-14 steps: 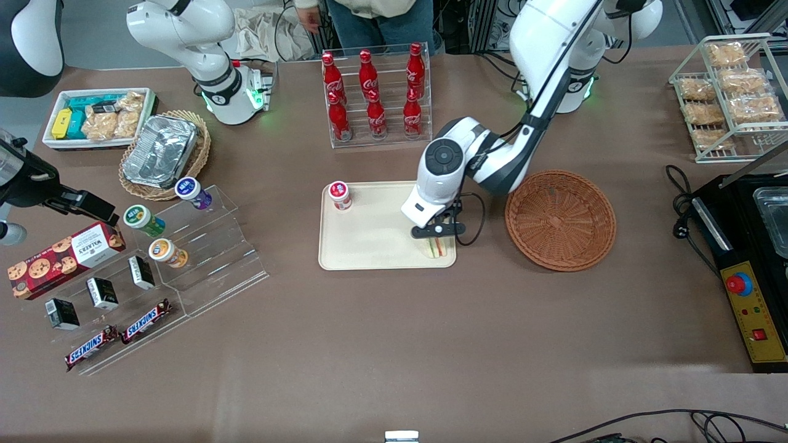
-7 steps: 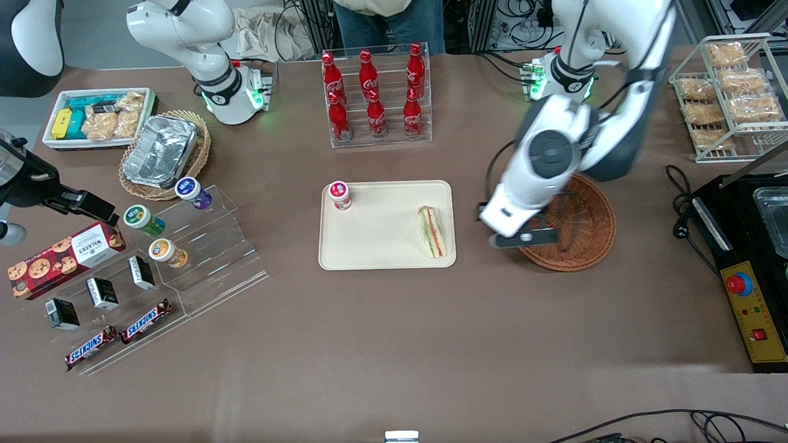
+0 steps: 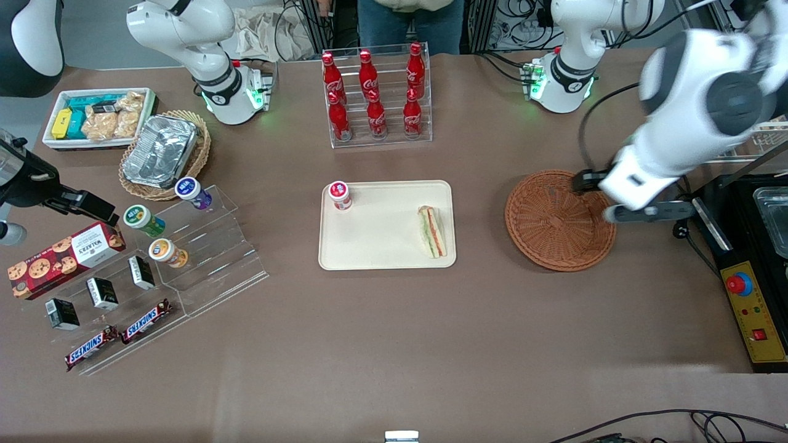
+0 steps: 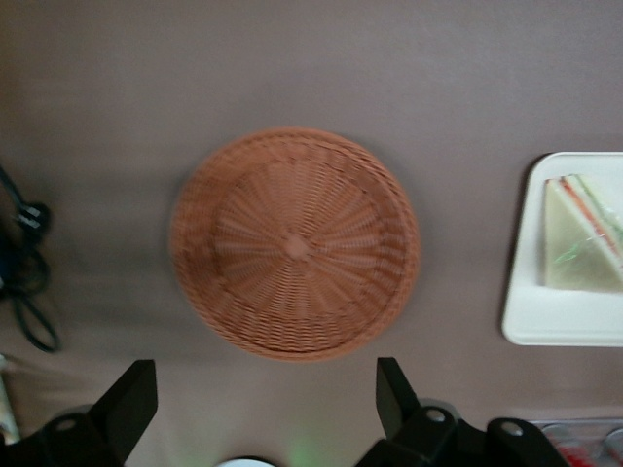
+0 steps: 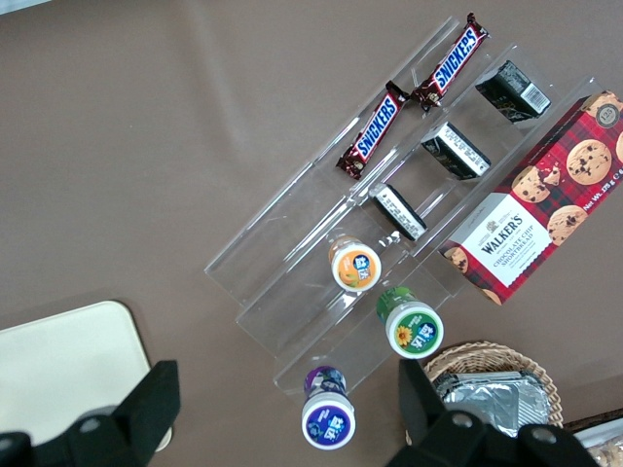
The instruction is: Place sandwich from basket to tray
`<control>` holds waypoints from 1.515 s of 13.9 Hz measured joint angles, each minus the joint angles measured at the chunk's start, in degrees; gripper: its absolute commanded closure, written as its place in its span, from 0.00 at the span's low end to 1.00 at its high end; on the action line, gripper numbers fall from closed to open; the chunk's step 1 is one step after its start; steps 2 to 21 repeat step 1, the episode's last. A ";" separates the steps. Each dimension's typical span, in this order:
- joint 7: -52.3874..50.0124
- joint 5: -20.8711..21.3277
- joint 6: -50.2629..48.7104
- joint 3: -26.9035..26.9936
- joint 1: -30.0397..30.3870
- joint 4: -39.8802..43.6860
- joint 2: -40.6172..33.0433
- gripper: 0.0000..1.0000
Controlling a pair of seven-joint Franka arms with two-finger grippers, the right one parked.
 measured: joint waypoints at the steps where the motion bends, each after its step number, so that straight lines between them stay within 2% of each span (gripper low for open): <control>1: 2.40 0.01 -0.94 0.09 2.05 0.79 -0.30 0.00; 21: 2.40 0.01 -0.94 0.09 2.05 0.79 -0.30 0.00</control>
